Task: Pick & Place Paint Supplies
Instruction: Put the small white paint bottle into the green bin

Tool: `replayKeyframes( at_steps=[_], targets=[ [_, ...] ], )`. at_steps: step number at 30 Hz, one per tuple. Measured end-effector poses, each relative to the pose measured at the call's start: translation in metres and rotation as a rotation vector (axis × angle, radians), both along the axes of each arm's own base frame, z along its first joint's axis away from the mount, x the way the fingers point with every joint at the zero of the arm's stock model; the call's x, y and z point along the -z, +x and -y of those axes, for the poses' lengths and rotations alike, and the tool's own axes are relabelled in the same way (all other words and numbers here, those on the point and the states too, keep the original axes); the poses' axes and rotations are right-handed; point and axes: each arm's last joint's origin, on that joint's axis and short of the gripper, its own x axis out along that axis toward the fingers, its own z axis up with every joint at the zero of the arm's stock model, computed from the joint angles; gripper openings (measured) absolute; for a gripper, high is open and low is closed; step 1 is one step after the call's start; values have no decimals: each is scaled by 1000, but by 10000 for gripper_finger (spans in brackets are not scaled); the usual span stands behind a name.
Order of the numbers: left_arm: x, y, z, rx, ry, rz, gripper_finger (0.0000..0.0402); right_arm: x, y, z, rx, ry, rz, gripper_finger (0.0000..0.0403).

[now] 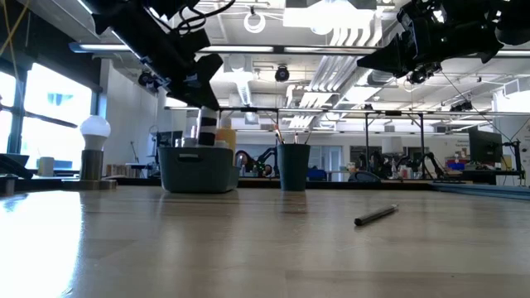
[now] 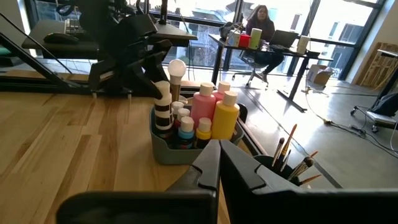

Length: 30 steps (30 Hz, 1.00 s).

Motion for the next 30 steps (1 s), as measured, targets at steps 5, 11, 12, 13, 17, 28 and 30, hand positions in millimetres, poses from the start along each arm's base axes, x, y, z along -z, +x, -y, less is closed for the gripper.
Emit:
replayKeyframes(
  at_steps=[5,11,12,13,17,28,30],
  targets=[
    [-2,1,0,1,3,30,124,0,0,0,0,0,0,2],
    [0,4,0,9,21,14,124,0,0,0,0,0,0,2],
    [1,4,0,10,20,6,124,0,0,0,0,0,0,2],
    [1,3,0,10,20,4,124,0,0,0,0,0,0,2],
    [9,9,-1,2,25,-11,124,0,0,0,2,0,0,2],
    [26,21,-6,-24,24,-34,124,0,0,0,3,2,-4,2],
    [27,21,-5,-25,15,-33,124,0,0,0,3,2,-4,2]
  ],
)
